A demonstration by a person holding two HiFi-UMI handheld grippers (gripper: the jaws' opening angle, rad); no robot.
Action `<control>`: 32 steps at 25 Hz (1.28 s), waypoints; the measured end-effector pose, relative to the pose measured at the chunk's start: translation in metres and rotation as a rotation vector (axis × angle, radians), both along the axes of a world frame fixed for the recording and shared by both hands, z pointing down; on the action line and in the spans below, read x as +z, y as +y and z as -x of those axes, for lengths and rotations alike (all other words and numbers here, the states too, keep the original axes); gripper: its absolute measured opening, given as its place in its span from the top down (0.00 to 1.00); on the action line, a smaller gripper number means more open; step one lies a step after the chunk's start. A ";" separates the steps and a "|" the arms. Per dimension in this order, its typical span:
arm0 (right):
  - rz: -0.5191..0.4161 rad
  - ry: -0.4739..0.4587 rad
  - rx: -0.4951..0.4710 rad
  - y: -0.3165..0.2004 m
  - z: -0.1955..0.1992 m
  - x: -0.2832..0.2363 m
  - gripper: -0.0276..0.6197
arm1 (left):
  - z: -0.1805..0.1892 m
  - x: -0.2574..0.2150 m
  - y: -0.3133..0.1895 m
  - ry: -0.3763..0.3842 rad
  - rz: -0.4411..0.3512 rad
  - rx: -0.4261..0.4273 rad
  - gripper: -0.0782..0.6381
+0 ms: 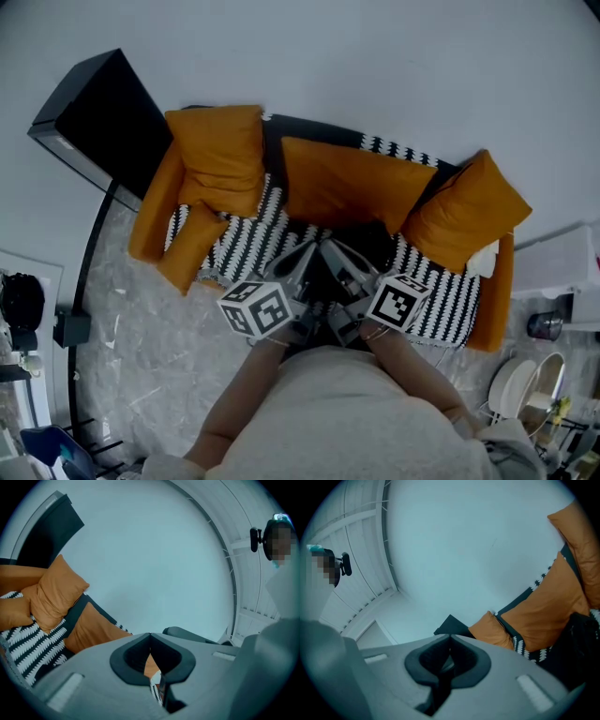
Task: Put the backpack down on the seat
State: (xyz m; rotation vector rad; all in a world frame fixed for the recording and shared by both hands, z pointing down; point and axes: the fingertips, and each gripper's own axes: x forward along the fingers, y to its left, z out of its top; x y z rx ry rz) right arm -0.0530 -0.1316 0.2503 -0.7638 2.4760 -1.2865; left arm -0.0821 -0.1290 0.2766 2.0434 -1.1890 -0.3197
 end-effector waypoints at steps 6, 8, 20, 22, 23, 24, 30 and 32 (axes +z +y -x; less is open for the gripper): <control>-0.002 0.020 -0.015 0.003 0.000 0.003 0.95 | -0.004 0.002 0.001 -0.001 0.005 -0.004 0.88; -0.001 0.025 -0.016 0.003 -0.002 0.005 0.95 | -0.007 0.003 0.002 -0.001 0.011 0.001 0.88; 0.008 0.040 -0.019 0.005 -0.005 0.009 0.95 | -0.012 0.009 0.004 0.009 0.029 0.001 0.88; 0.011 0.041 -0.016 0.004 -0.006 0.009 0.95 | -0.012 0.010 0.004 0.009 0.030 0.000 0.88; 0.012 0.042 -0.015 0.004 -0.007 0.009 0.95 | -0.012 0.010 0.004 0.008 0.031 0.000 0.88; 0.011 0.044 -0.016 0.005 -0.007 0.009 0.95 | -0.013 0.010 0.004 0.007 0.032 0.000 0.88; 0.016 0.049 -0.018 0.007 -0.008 0.012 0.95 | -0.016 0.013 0.007 0.010 0.041 0.011 0.88; 0.018 0.053 -0.012 0.005 -0.009 0.012 0.95 | -0.018 0.013 0.007 0.011 0.043 0.015 0.88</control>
